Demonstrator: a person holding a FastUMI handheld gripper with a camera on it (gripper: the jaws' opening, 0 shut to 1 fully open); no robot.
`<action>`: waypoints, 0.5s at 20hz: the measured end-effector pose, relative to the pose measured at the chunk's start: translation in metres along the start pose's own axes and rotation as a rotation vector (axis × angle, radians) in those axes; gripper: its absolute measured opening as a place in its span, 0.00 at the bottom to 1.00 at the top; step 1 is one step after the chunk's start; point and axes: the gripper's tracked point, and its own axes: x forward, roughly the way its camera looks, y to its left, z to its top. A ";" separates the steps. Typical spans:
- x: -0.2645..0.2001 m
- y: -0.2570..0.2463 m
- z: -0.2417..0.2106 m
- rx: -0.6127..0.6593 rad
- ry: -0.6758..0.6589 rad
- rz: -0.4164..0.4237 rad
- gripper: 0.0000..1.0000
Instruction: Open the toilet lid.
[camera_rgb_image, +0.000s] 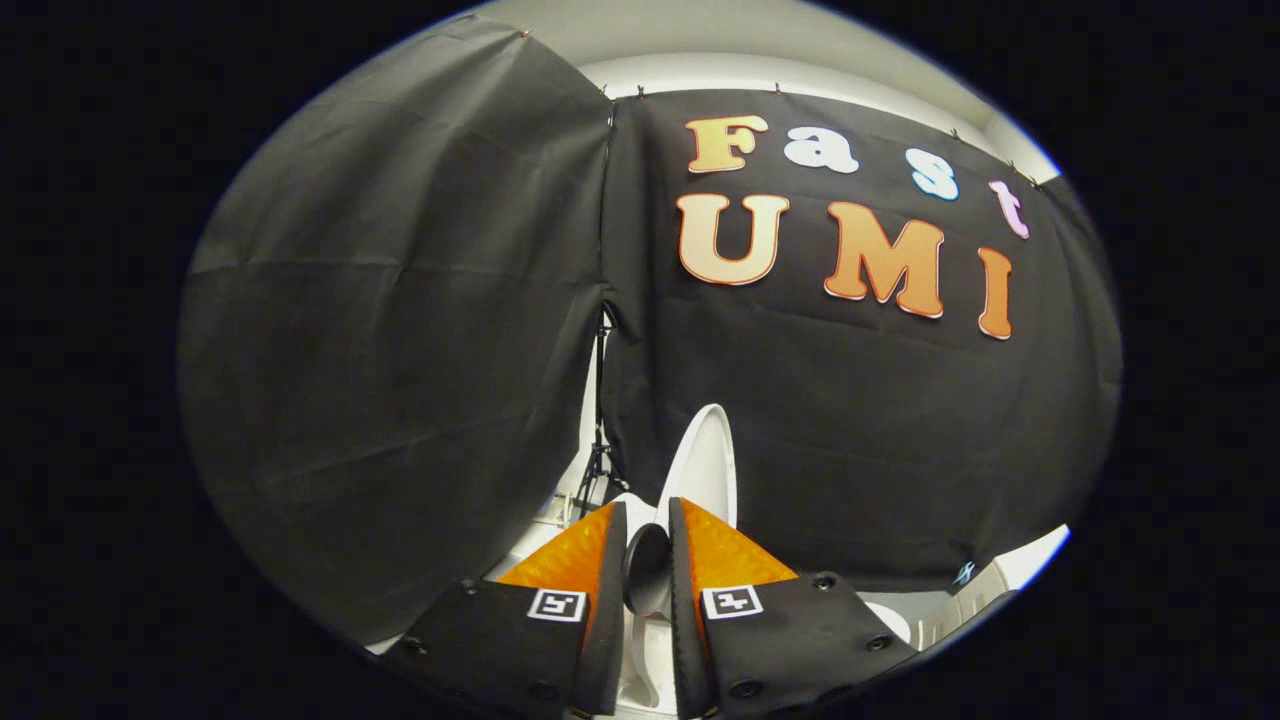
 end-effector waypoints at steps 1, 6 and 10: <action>0.000 0.000 0.001 0.011 -0.005 0.017 0.29; -0.015 -0.013 0.019 0.035 -0.035 0.056 0.58; -0.038 -0.043 0.053 0.093 -0.127 0.060 0.90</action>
